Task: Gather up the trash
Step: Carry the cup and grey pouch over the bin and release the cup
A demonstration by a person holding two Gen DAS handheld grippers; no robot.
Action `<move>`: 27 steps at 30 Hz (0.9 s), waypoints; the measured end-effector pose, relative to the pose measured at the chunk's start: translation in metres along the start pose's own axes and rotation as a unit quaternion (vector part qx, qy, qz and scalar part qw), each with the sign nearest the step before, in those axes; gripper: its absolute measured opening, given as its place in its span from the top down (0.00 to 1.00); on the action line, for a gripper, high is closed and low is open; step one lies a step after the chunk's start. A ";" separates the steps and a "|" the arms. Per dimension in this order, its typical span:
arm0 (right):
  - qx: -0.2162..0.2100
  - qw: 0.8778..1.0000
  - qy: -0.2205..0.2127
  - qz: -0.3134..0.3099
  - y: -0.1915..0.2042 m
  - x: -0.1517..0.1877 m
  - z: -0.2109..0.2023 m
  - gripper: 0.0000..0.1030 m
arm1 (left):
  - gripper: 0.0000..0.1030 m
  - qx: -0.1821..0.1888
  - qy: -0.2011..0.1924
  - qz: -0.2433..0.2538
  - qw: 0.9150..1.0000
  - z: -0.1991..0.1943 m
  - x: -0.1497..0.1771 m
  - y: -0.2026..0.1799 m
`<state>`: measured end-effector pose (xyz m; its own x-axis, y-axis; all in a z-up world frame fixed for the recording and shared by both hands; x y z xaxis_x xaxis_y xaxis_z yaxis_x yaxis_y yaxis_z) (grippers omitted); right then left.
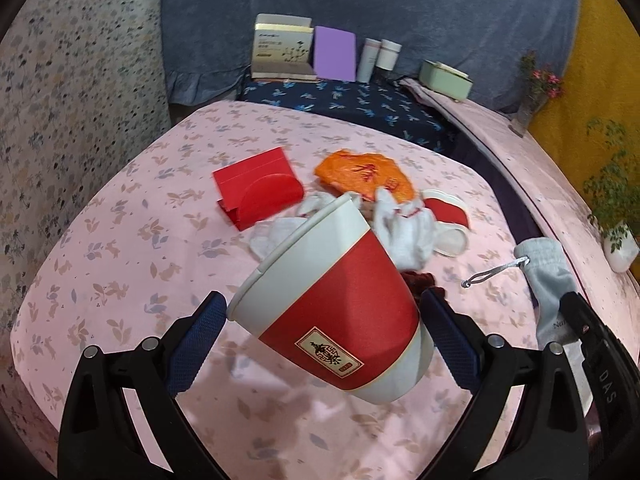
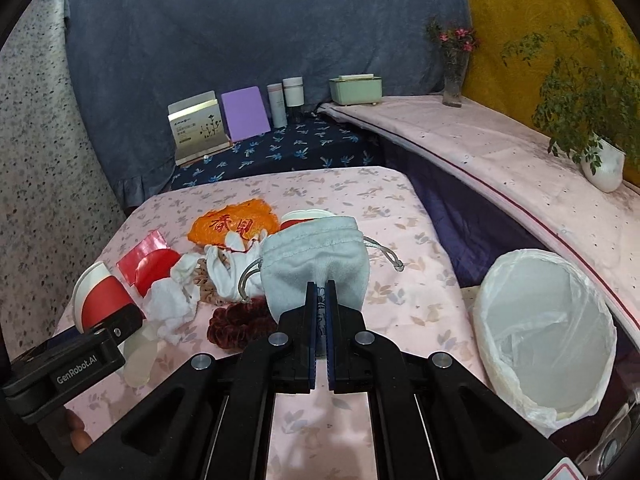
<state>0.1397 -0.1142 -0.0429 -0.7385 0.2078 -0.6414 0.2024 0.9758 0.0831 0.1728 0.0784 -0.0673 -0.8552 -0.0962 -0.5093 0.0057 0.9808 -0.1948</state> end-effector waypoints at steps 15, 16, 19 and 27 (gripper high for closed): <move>0.053 0.994 -0.032 0.095 -0.123 0.017 -0.046 0.97 | 0.10 0.041 -0.024 0.132 0.990 -0.030 0.027 -0.144; 0.058 0.993 -0.033 0.102 -0.132 0.019 -0.048 0.97 | 0.10 0.043 -0.025 0.141 0.989 -0.030 0.029 -0.154; 0.072 0.990 -0.037 0.119 -0.160 0.025 -0.054 0.97 | 0.10 0.052 -0.028 0.170 0.984 -0.030 0.035 -0.186; 0.104 0.981 -0.035 0.158 -0.226 0.037 -0.054 0.96 | 0.10 0.086 -0.019 0.242 0.966 -0.017 0.058 -0.262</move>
<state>0.0318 -0.3231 -0.0448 -0.5730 0.4848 -0.6608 0.5463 0.8270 0.1330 0.1126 -0.1815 -0.0319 -0.7108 0.3578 -0.6056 0.4893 0.8701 -0.0602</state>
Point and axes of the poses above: each gripper's, at about its wrist camera, not at the fingertips, and z roughly the way its jaws point, y to its left, x to its underside, the point moved 7 cm from there along z, roughly the way its jaws point, and after that the axes turned 11 degrees about y, right-handed, at the moved point
